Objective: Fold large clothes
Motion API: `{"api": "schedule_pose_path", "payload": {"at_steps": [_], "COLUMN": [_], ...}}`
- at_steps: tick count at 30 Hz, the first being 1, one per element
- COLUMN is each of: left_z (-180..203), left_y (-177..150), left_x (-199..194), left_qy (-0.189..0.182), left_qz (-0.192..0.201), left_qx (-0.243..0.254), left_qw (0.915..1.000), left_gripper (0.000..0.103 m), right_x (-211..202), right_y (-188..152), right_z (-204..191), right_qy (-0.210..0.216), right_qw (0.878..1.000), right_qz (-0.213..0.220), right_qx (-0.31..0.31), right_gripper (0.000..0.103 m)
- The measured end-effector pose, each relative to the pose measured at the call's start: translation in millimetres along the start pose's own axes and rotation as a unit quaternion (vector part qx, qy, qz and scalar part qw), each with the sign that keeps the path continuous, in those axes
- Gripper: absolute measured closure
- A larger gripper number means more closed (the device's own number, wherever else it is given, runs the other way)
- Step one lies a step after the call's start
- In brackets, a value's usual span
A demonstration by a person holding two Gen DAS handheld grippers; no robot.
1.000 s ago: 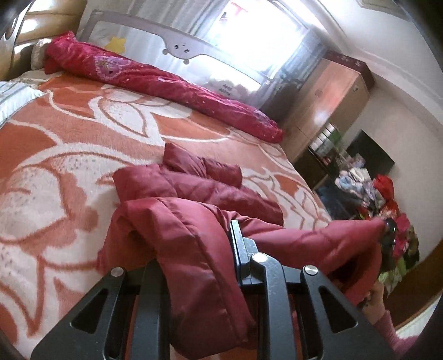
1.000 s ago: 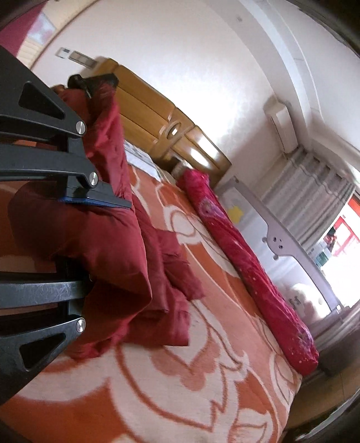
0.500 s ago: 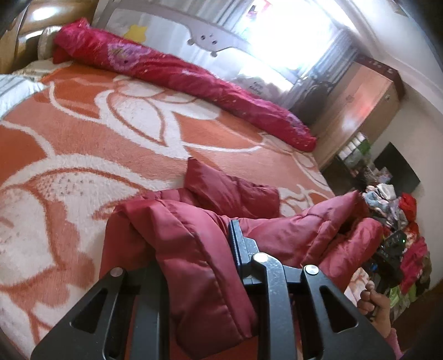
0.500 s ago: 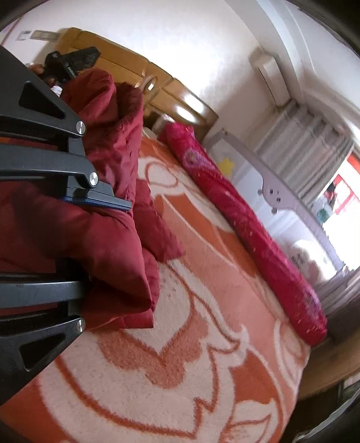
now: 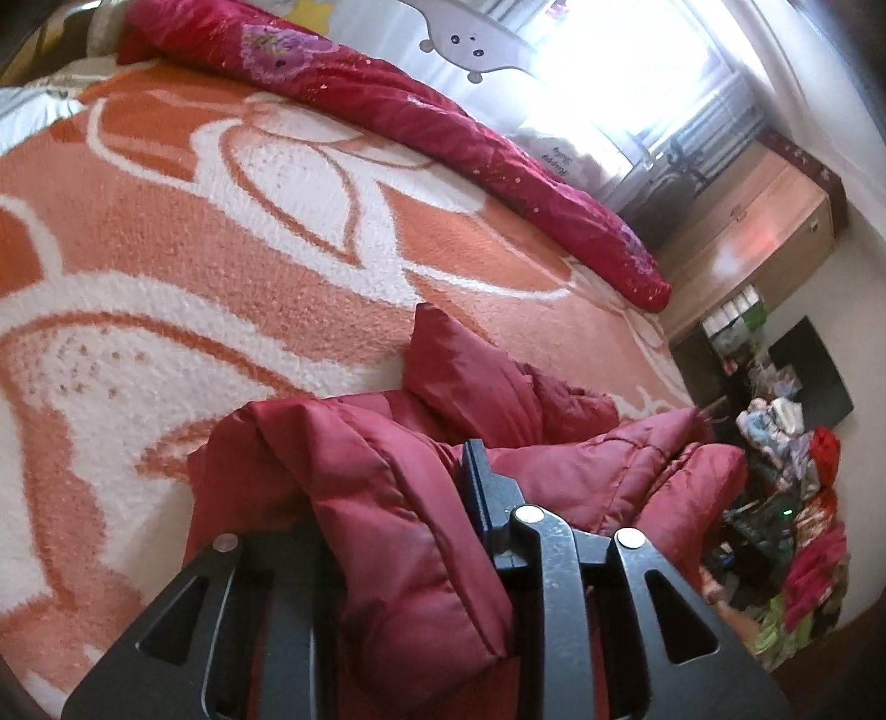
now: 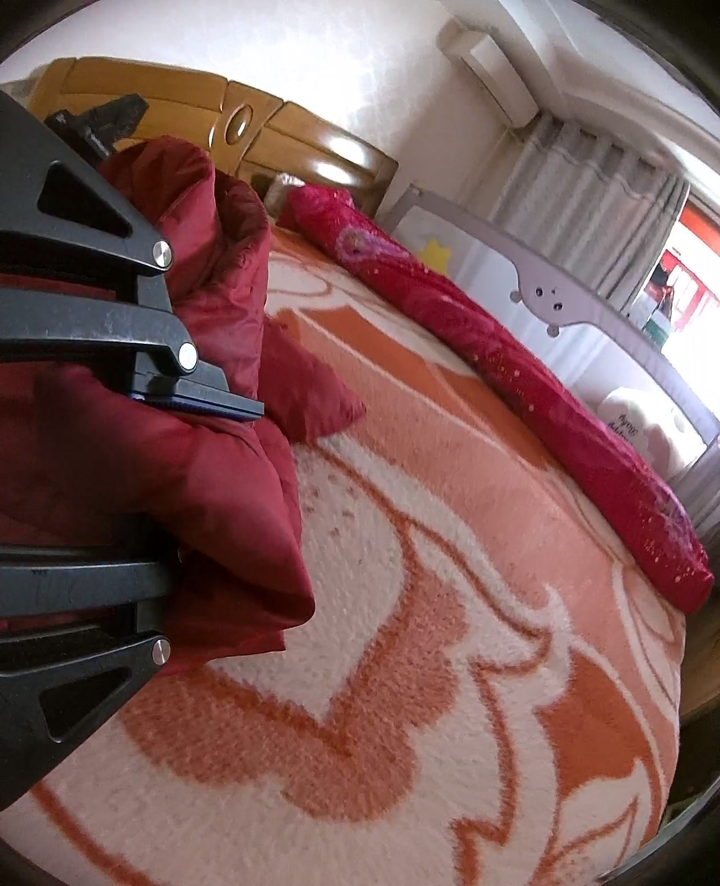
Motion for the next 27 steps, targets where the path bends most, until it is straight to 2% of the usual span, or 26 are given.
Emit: {"api": "schedule_pose_path", "payload": {"at_steps": [4, 8, 13, 17, 20, 21, 23, 27], "left_z": [10.9, 23.2, 54.0, 85.8, 93.1, 88.7, 75.9, 66.5], "left_y": [1.5, -1.7, -16.5, -46.4, -72.0, -80.3, -86.7, -86.5], "left_x": [-18.1, -45.2, -86.1, -64.8, -25.4, -7.3, 11.0, 28.5], "left_qy": [-0.003, -0.006, -0.038, -0.037, -0.013, 0.013, 0.076, 0.129], "left_qz": [0.016, 0.041, 0.068, 0.022, -0.028, -0.043, -0.037, -0.023], "left_qx": [0.019, 0.034, 0.066, 0.124, 0.149, 0.153, 0.16, 0.167], "left_qw": [0.9997, 0.9985, 0.9948, 0.9914, 0.9884, 0.9872, 0.9836, 0.9771], "left_gripper": [0.069, 0.047, 0.046, 0.044, 0.044, 0.044, 0.044, 0.044], "right_x": [12.6, 19.7, 27.1, 28.9, 27.8, 27.2, 23.8, -11.5], "right_y": [1.4, 1.9, 4.1, 4.4, 5.8, 6.5, 8.5, 16.1], "right_z": [0.9, 1.8, 3.3, 2.2, 1.9, 1.3, -2.8, -20.3], "right_qy": [-0.014, -0.029, -0.04, -0.038, -0.029, -0.026, -0.019, 0.036], "right_qw": [1.0, 0.999, 0.999, 0.999, 0.999, 0.999, 0.999, 0.999], "right_qz": [0.0, 0.001, 0.004, 0.004, 0.0, -0.002, -0.006, 0.005], "right_qx": [-0.008, -0.02, -0.022, -0.024, -0.02, -0.02, -0.027, -0.008], "right_gripper": [0.081, 0.081, 0.08, 0.079, 0.078, 0.078, 0.076, 0.063]}}
Point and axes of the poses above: each gripper's, at about its wrist camera, not at the fingertips, and x roughly the way its jaws point, z to its right, y to its top, the point moved 9 cm from there along x, roughly the way its jaws point, and after that the axes turned 2 degrees about -y, right-handed, at the moved point
